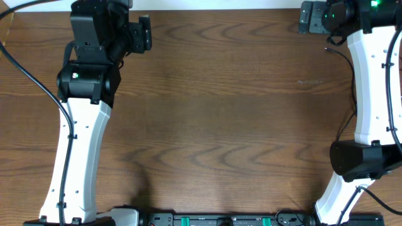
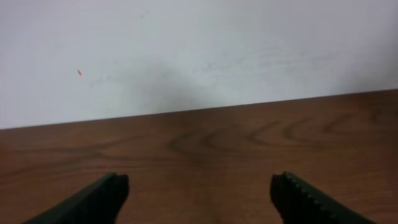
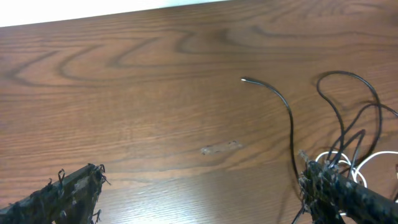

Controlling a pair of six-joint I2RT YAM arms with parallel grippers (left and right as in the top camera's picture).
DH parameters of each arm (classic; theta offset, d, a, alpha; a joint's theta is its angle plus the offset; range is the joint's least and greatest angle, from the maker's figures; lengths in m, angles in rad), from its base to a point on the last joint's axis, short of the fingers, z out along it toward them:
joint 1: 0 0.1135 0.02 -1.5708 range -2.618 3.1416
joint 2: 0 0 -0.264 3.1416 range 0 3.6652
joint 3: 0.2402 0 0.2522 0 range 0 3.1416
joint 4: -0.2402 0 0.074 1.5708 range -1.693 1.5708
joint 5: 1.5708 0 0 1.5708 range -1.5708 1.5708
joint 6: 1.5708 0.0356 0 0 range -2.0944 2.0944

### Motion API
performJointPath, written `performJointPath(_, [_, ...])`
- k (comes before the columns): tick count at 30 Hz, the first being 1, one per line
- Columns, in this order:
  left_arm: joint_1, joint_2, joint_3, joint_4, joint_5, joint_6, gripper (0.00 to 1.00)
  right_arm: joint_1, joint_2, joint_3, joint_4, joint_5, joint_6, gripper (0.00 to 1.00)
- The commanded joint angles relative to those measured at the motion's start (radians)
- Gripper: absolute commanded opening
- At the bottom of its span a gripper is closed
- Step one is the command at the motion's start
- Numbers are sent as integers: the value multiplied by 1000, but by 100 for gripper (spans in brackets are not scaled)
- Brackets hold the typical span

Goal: Untangle cables

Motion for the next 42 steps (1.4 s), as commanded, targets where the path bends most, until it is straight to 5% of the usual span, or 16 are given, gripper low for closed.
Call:
performJointPath(1, [2, 0, -4, -24, -31, -9, 82, 10, -37, 19, -7, -24, 14, 99])
performJointPath(10, [2, -1, -4, -64, -63, -9, 99, 5, -37, 19, -13, -12, 14, 99])
performJointPath(42, [2, -1, -4, -68, -62, -9, 100, 5, -37, 18, -58, -13, 14, 99])
